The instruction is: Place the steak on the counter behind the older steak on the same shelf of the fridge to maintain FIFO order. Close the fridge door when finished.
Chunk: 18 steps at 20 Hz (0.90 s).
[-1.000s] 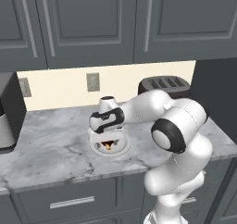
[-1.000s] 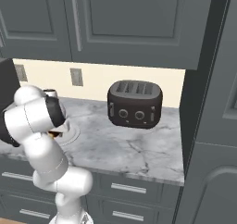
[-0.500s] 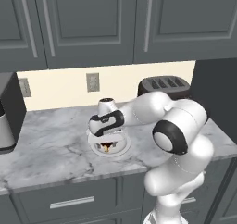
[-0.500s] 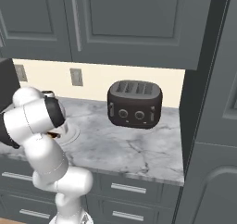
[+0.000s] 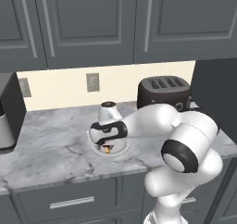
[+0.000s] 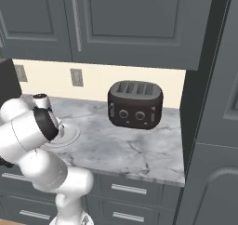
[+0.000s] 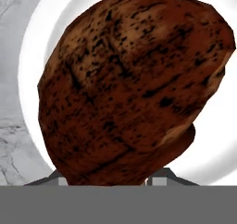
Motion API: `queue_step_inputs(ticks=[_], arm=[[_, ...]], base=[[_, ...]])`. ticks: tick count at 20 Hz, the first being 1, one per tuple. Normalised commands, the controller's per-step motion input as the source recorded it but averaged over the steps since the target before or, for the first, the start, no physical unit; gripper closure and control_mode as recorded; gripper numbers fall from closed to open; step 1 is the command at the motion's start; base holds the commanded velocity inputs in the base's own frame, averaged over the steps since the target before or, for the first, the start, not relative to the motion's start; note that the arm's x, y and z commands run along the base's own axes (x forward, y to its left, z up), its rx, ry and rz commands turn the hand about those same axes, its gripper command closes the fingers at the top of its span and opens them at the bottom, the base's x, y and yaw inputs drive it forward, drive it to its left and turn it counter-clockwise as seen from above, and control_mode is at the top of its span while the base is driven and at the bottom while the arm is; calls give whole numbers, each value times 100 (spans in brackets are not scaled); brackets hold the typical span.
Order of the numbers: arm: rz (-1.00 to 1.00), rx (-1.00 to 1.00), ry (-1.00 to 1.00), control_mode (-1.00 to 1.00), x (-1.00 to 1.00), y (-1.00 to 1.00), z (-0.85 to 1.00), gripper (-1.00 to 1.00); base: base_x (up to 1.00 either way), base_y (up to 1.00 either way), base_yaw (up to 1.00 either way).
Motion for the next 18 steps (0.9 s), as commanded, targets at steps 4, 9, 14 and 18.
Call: queue_step_inputs(ticks=[4, 9, 14, 18], arm=[[-11, 0, -20, -100, -9, -2, 53, 100], [-9, 0, -16, -100, -8, -7, 76, 100], [-8, 0, -7, -100, -38, -11, 82, 100], [-12, 0, 0, -100, -57, -42, 71, 100]], base=[[0, 0, 0], [0, 0, 0], [0, 0, 0], [0, 0, 0]])
